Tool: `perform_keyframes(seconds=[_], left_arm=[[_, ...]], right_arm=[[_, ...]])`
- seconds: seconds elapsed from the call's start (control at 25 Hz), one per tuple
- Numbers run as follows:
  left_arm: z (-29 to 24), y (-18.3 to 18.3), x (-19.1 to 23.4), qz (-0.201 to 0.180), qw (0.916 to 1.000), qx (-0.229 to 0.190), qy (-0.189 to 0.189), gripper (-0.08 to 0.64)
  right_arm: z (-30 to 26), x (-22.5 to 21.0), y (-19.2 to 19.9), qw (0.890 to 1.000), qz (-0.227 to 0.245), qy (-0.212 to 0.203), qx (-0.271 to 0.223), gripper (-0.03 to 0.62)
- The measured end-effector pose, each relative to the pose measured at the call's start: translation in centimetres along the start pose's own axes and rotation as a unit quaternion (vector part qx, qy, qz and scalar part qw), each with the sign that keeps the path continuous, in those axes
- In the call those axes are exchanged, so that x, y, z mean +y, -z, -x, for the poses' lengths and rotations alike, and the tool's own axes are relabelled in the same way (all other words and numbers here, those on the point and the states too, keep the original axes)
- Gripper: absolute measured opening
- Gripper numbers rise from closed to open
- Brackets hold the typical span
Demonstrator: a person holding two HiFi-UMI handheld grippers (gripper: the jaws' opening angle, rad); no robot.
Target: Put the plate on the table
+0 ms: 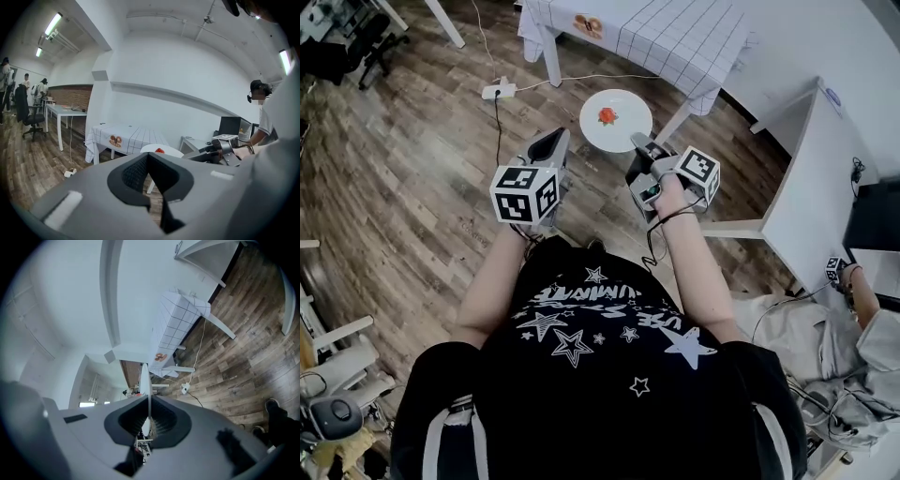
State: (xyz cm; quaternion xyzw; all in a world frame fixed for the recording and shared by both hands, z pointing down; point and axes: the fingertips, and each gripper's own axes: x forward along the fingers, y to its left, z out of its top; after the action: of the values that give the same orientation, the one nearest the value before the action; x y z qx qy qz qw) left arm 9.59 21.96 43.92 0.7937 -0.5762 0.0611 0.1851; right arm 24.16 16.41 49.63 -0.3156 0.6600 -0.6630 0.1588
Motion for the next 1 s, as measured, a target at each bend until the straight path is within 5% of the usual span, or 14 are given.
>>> perform_keyframes(seconds=[0.56,1.0], left_arm=[[-3.8,-0.2,1.8,0.025,0.9996,-0.003,-0.011,0.009],[-12.3,-5.5,8.5,0.032,0.9993,-0.01,0.014,0.009]], right_arm=[[-3.6,-0.2,-2.3,0.999,0.016,0.004,0.032,0.02],[-12.3,2.6,-8.7,1.0,0.017,0.001,0.0,0.02]])
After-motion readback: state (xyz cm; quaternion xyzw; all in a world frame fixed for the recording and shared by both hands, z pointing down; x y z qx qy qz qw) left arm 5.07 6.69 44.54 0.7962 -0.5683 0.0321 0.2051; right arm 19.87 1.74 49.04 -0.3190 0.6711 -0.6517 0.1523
